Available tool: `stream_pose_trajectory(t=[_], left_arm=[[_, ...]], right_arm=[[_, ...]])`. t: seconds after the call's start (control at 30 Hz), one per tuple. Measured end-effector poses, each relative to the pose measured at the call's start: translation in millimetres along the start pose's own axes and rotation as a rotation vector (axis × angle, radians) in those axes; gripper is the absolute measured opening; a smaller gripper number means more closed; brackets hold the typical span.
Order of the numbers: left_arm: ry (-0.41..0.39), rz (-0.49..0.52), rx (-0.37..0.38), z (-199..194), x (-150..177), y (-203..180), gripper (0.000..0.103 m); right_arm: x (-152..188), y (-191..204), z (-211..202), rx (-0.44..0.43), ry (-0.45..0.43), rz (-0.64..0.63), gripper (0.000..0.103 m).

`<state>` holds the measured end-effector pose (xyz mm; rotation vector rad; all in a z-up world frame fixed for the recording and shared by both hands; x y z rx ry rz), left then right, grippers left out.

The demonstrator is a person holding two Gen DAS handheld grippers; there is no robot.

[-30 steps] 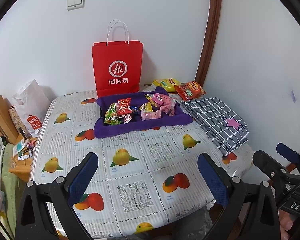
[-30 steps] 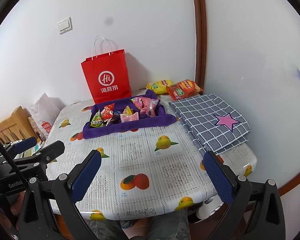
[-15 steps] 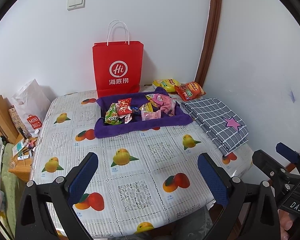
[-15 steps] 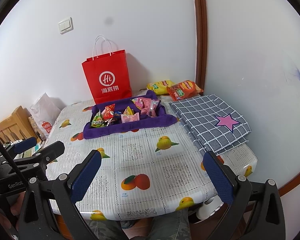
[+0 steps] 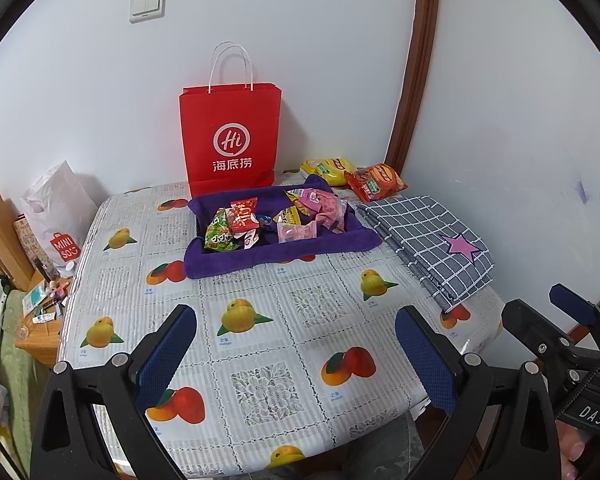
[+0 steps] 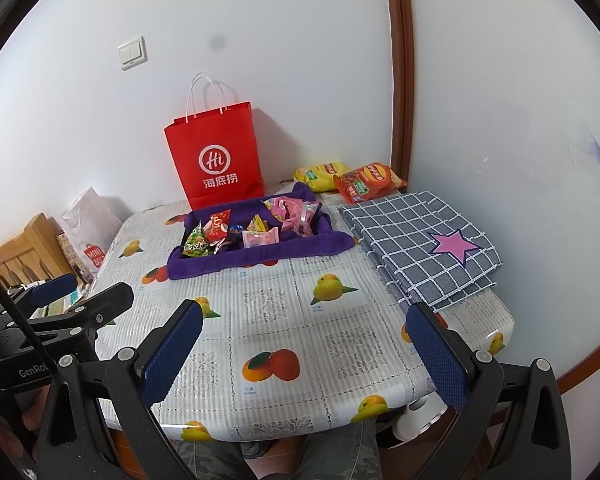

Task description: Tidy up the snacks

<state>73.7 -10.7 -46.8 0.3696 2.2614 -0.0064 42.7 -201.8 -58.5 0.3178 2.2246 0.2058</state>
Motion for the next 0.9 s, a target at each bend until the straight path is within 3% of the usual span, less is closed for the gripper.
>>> stream_pose_trajectory(t=[0.9], left_arm=[[-0.008,-0.009,0.008,16.7,-2.2,8.2,0.101]], right_arm=[[1.0,3.4,17.8,-0.010,0.004,-0.008,0.101]])
Point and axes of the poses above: each gripper's, at about its wrist camera, not at the fingertips, and z roughly the way its jaws point, y to its left, x to its underside, the point moved 7 cm from there along z, roughly the way its jaws point, and after that the axes turned 15 degrees about z, right-handed, at the moved point
